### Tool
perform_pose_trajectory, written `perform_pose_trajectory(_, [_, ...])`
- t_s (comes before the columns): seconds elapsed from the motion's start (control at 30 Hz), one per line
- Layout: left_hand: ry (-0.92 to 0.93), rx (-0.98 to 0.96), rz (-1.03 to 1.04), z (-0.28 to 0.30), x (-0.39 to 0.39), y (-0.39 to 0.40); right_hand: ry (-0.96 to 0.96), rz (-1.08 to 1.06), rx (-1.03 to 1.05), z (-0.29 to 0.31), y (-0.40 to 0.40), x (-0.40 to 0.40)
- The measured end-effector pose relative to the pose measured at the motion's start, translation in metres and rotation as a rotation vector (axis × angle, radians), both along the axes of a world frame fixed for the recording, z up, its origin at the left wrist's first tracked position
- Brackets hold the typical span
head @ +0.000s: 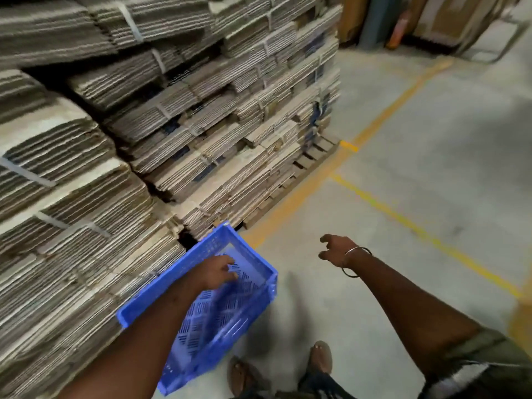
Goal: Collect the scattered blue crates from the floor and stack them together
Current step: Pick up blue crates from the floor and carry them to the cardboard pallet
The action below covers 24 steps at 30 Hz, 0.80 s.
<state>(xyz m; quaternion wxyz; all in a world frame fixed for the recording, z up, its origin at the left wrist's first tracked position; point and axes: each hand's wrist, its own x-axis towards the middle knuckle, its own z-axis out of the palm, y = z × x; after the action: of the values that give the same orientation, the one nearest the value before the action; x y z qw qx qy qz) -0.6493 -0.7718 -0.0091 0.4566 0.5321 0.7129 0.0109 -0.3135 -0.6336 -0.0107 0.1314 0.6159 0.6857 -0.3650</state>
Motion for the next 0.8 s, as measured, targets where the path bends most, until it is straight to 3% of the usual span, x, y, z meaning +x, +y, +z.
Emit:
perform_pose_trajectory(0.47, [-0.046,0.355,-0.275,0.054,0.241,0.169,0.022,-0.26,0.221,0.063,0.066,0.251])
perform_pose_trajectory(0.8, [-0.084,0.425,-0.347,0.066,0.329,0.253,0.063,-0.485,0.336,0.074,0.09,0.352])
